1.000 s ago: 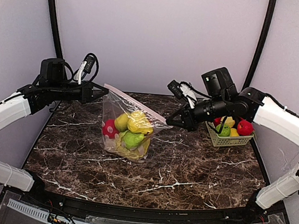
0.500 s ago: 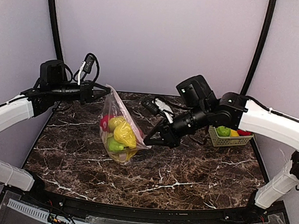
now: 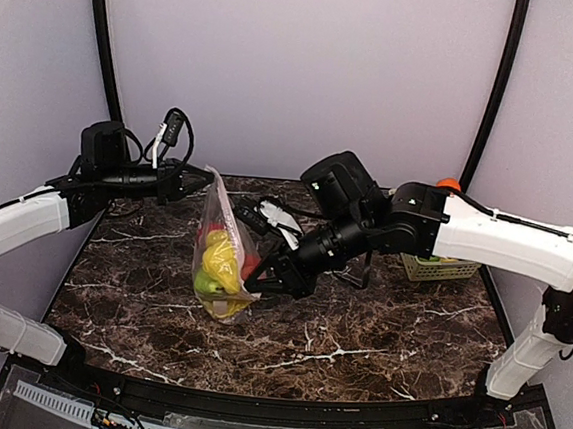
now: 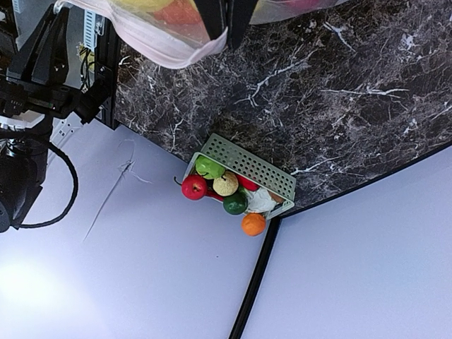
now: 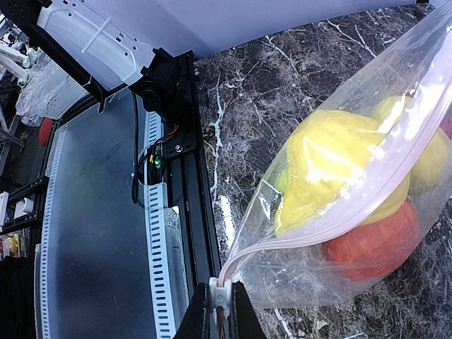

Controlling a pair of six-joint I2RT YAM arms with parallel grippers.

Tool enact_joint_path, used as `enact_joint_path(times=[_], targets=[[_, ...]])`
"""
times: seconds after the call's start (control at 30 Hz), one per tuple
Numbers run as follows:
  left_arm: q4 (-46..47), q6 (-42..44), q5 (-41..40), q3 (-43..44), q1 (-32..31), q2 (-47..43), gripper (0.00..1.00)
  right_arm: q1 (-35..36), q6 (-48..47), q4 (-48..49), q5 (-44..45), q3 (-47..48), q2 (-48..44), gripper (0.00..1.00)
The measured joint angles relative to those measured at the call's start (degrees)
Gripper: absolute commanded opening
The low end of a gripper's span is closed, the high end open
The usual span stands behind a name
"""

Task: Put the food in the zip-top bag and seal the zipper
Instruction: Place the zipper food storage bag at the center of the board.

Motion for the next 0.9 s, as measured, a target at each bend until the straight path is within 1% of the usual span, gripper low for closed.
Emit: enact_joint_path(times=[0.03,0.1,0.13,0.27,0.4,0.47,0.6,0.67,0.73,0.77,0.8,0.83,0.87,0.9], targets=[[0.5,-0.1,-0.3,-0.1,0.0,0.0,0.01,0.1,0.1,-0.2,0.4,0.0,0.0,0.18],[1.2,-0.3,-0.7,-0.3,0.0,0.0,0.01,0.2,0.0,-0.4,1.0,0.0,0.0,0.40],[1.4,-0.4,-0.7,-0.4,0.0,0.0,0.01,0.2,0.6,-0.4,1.4,0.0,0.0,0.48],[2.3,-0.7,-1.0,-0.4,0.0,0.5,0.01,0.5,1.5,-0.9,5.7,0.0,-0.2,0.66],[2.6,-1.0,-1.3,-0.4,0.0,1.6,0.01,0.5,2.8,-1.3,13.9,0.0,-2.3,0.78],[2.6,-1.1,-1.4,-0.4,0.0,2.1,0.01,0.3,3.7,-1.2,18.3,0.0,-4.3,0.81],[2.6,-1.3,-2.1,-0.4,0.0,2.5,0.01,-1.5,6.0,-0.9,25.0,-0.6,-8.4,0.82],[2.6,-1.4,-2.2,-0.4,0.0,2.6,0.03,-3.8,7.6,-0.5,27.1,-1.8,-10.1,0.82],[2.6,-1.5,-2.2,-0.4,0.0,2.7,0.08,-6.6,9.1,-0.3,28.7,-3.4,-11.1,0.83],[2.6,-1.5,-2.1,-0.4,0.0,2.8,0.14,-7.8,9.8,-0.3,29.5,-4.2,-11.3,0.83],[2.5,-1.5,-1.9,-0.4,0.0,3.1,0.18,-8.9,10.4,-0.3,29.9,-4.8,-11.4,0.83],[2.5,-1.6,-1.6,-0.4,0.0,3.4,0.28,-9.8,11.0,-0.3,30.3,-5.5,-11.4,0.83],[2.4,-1.6,-1.0,-0.4,0.0,3.7,0.34,-11.0,11.7,-0.3,30.8,-6.4,-11.4,0.83],[2.3,-1.9,-0.5,-0.4,0.0,4.0,0.45,-11.9,12.2,-0.3,31.0,-7.0,-11.4,0.84]])
